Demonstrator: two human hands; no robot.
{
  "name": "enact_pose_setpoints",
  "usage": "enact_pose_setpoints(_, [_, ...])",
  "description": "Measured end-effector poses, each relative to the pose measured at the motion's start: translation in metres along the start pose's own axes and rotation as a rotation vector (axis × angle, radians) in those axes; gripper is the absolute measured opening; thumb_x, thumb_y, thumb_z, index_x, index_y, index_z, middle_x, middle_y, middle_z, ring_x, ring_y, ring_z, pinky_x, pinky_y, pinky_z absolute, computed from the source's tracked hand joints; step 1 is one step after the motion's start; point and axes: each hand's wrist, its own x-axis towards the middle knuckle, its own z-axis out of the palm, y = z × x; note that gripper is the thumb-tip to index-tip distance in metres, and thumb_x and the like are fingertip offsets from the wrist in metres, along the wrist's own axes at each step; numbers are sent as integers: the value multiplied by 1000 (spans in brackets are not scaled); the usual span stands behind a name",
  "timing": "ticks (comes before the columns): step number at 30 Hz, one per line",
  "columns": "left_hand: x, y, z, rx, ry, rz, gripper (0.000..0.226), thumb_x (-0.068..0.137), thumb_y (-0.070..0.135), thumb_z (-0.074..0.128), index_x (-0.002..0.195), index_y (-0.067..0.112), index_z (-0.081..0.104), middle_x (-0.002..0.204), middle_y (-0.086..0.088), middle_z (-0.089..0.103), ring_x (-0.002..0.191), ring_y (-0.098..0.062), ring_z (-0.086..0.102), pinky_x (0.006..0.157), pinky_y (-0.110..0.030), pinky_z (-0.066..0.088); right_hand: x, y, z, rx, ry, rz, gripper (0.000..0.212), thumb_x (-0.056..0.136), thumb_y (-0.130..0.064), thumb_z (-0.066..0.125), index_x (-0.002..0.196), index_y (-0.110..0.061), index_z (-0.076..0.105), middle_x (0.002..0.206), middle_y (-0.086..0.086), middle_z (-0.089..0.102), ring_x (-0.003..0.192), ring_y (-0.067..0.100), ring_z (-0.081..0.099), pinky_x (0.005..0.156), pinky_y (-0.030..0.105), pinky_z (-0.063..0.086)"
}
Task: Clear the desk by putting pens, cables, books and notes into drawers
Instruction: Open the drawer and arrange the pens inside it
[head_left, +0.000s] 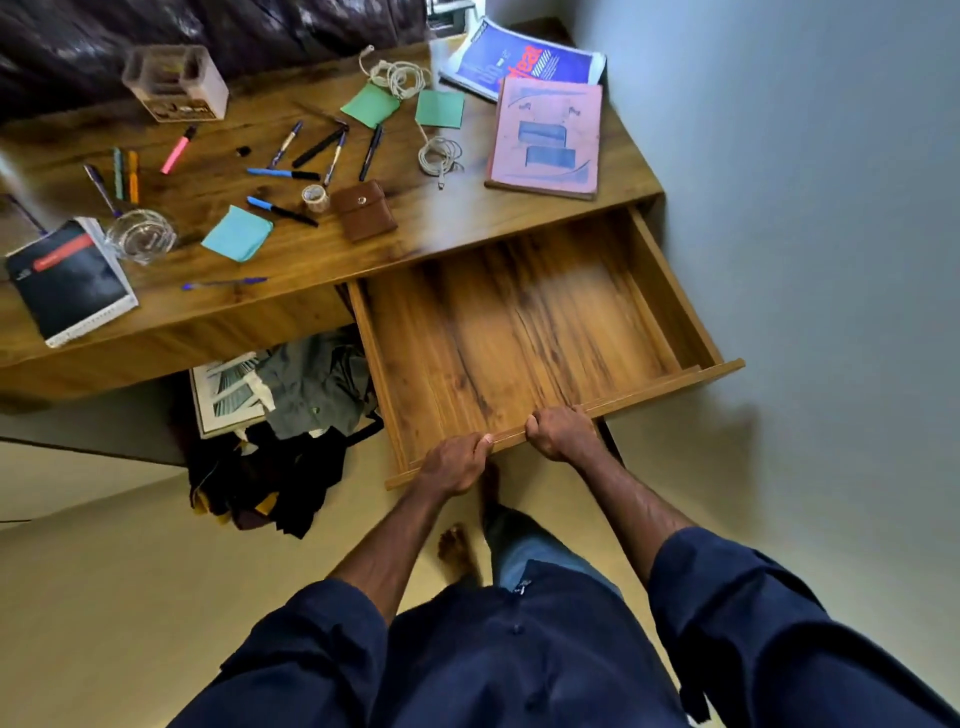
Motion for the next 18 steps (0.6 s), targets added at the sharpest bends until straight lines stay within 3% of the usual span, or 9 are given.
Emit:
enact_pose_setpoints(6, [-42,7,33,-13,-41,33,47,110,41,24,110,13,61,109,-13,66,98,-28,61,94,-42,47,-44,16,30,12,-11,28,47,105,-32,26,122,-8,62,129,16,63,120,30,56,114,44,33])
enact_pose_setpoints(10, [-60,11,47,65,18,33,45,110,38,24,121,14,60,113,-10,66,105,-27,61,99,-43,47,-64,23,45,29,49,-5,46,106,-31,25,126,-9,61,136,13,60,127,27,52,116,44,30])
enact_pose_setpoints(18, [-70,18,39,78,-4,20,38,110,31,29,116,12,61,110,-11,66,102,-26,61,95,-42,49,-65,25,39,33,32,0,45,104,-31,28,122,-8,61,128,16,62,121,30,54,116,47,30])
